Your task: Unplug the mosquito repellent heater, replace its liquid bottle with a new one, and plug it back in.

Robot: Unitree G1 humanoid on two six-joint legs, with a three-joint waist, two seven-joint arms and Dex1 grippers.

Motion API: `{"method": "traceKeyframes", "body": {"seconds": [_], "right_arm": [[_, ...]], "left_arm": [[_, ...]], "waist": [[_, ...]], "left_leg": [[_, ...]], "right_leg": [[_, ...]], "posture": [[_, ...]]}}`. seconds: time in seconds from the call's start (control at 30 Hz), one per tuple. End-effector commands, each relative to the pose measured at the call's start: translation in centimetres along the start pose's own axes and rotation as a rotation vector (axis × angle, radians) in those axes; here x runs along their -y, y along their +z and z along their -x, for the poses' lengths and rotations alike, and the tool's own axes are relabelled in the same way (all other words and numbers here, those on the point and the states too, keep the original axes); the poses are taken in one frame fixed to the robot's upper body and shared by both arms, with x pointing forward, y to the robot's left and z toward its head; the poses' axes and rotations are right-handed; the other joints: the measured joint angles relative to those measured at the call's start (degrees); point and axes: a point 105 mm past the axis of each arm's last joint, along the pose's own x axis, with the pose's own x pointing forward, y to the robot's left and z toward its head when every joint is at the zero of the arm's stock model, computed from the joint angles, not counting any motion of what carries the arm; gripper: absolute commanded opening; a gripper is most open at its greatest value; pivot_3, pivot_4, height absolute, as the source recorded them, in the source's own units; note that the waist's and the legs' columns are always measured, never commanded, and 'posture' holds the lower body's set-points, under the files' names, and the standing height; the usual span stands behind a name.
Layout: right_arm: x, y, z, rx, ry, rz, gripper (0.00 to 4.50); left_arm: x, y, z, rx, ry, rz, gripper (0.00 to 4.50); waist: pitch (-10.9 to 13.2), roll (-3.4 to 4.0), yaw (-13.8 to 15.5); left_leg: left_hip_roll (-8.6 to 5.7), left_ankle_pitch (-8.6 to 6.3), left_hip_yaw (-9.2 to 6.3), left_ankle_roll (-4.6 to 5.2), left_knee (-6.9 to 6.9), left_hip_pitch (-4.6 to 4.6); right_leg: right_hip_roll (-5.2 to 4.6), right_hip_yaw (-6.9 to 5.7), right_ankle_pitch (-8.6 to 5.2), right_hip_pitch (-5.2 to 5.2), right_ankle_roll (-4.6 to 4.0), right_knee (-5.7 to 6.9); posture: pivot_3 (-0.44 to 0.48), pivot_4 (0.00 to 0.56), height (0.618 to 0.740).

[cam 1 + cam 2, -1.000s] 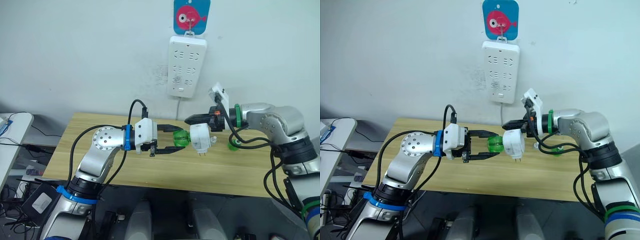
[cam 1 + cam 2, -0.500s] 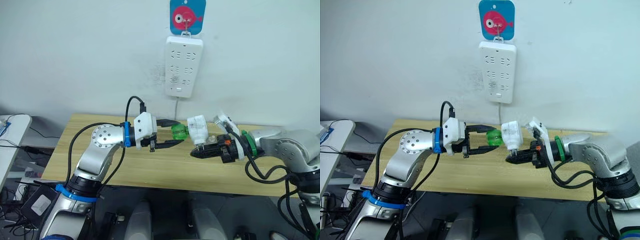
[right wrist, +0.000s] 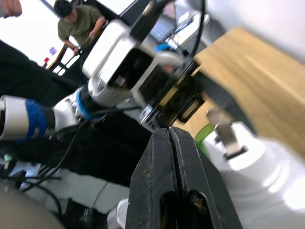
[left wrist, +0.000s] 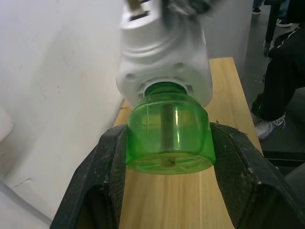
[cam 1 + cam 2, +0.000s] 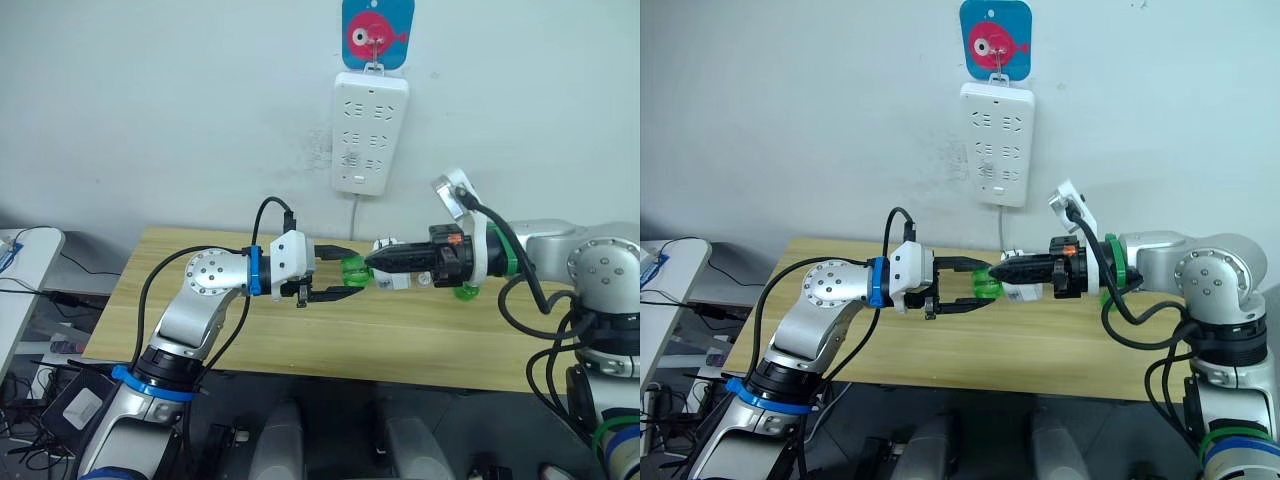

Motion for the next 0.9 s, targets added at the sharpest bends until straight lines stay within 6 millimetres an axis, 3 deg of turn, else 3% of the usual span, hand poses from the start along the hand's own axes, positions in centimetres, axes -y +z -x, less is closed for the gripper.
{"method": "traceKeyframes", "body": {"seconds": [0.03, 0.2, 0.4, 0.53, 0.63, 0.9], "right_arm": [[2.3, 1.4, -0.3, 0.036, -0.118, 0.044, 0.05], [6.4, 0.3, -0.5, -0.002, -0.288, 0.097, 0.05], [7.3, -2.3, 0.6, -0.058, -0.299, 0.09, 0.05], [6.1, -4.6, 0.9, -0.112, -0.249, 0.048, 0.05], [4.0, -5.8, 0.9, -0.138, -0.173, 0.022, 0.05], [-0.5, -5.8, 0.9, -0.128, -0.034, -0.01, 0.05]], "left_arm": [[0.5, 1.2, -0.2, 0.038, -0.031, -0.047, 2.24], [0.6, 1.6, -0.3, 0.051, -0.036, -0.045, 2.24], [0.9, 1.7, 0.0, 0.056, -0.034, -0.031, 2.24], [0.8, 1.8, 0.0, 0.056, -0.027, -0.025, 2.24], [0.3, 1.6, 0.1, 0.049, -0.003, -0.016, 2.24], [0.0, 0.5, 0.1, -0.011, 0.004, -0.01, 2.24]], "waist": [[0.0, 0.0, -0.1], [0.0, 0.0, -0.4], [0.0, 0.0, -0.2], [0.0, 0.0, -0.1], [0.0, 0.0, -0.1], [0.0, 0.0, -0.3]], "left_leg": [[-0.01, 0.0, 0.01, 0.0, 0.01, 0.0], [0.0, 0.0, 0.01, 0.0, 0.0, 0.0], [0.04, 0.0, 0.02, 0.0, -0.01, -0.04], [0.04, 0.0, -0.02, 0.0, 0.0, -0.03], [0.04, 0.0, -0.01, 0.0, 0.0, -0.03], [0.01, 0.0, 0.0, 0.0, 0.01, -0.01]], "right_leg": [[0.0, 0.0, 0.0, 0.0, 0.0, 0.02], [0.0, 0.0, 0.0, -0.04, 0.0, 0.03], [-0.05, 0.02, 0.0, -0.06, 0.0, 0.02], [-0.03, -0.01, 0.0, -0.06, 0.0, 0.07], [-0.03, 0.0, -0.01, -0.06, 0.0, 0.07], [0.02, 0.0, -0.01, -0.06, 0.0, 0.09]], "posture": [[-0.037, 0.214, 0.74], [-0.025, 0.214, 0.74], [-0.013, 0.218, 0.74], [-0.015, 0.217, 0.74], [-0.017, 0.215, 0.74], [-0.037, 0.21, 0.74]]}}
